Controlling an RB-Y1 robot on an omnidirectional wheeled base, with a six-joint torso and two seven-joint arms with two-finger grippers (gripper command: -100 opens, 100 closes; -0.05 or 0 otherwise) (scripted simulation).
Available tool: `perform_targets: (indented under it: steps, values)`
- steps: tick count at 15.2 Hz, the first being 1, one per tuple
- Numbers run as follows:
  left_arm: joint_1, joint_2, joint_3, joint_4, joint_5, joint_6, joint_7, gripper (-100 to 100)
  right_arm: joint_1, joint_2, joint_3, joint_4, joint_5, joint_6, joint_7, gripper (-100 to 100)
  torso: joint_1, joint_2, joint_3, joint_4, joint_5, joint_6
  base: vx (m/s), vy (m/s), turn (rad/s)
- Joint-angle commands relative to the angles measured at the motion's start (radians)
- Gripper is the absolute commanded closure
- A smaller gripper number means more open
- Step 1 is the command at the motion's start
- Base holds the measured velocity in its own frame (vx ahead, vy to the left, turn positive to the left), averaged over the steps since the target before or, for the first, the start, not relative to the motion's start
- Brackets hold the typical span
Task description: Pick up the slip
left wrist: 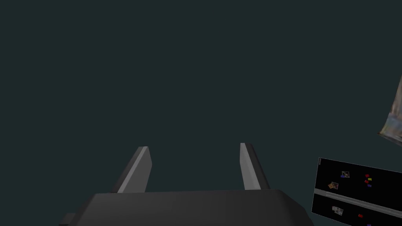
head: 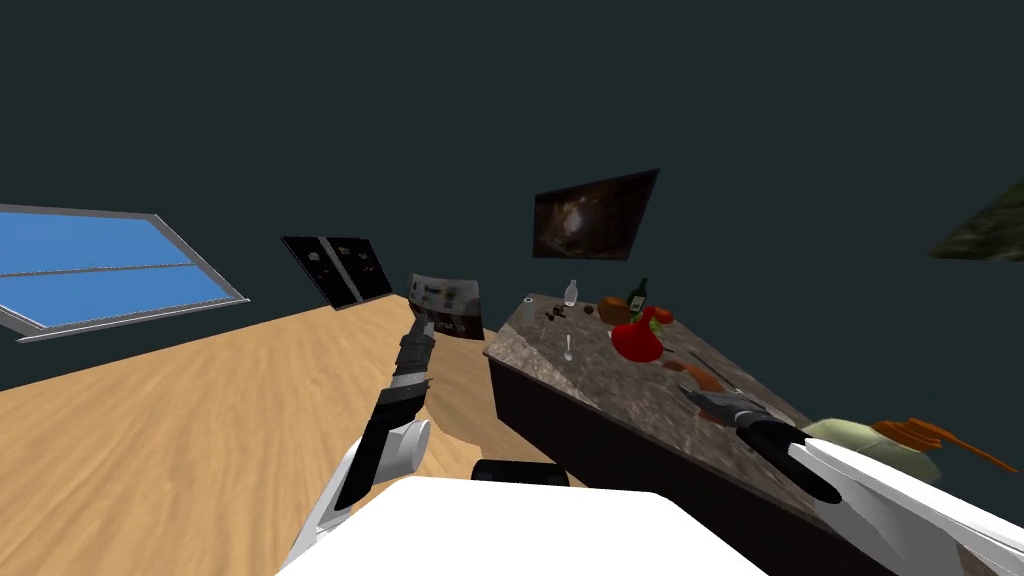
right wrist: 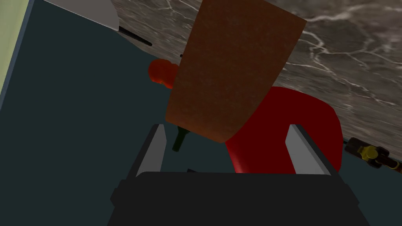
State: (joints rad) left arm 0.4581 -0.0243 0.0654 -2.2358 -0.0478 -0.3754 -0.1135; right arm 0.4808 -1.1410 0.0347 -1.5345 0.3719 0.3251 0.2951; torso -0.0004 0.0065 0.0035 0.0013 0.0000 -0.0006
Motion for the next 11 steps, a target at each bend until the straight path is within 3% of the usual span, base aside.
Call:
perform_targets:
  steps: [1, 11]
  values:
    - [0.000, 0.000, 0.000, 0.000, 0.000, 0.000, 0.000, 0, -0.031, -0.010, 0.034, 0.041, 0.013, 0.013, -0.048, -100, 0.000, 0.000, 0.000, 0.000, 0.000, 0.000, -0.111, -0.027, 0.215]
    - [0.000, 0.000, 0.000, 0.000, 0.000, 0.000, 0.000, 0, -0.123, -0.050, 0.141, 0.149, 0.045, 0.062, -0.188, -100, -0.005, 0.000, 0.000, 0.000, -0.003, 0.000, -0.089, -0.025, 0.154]
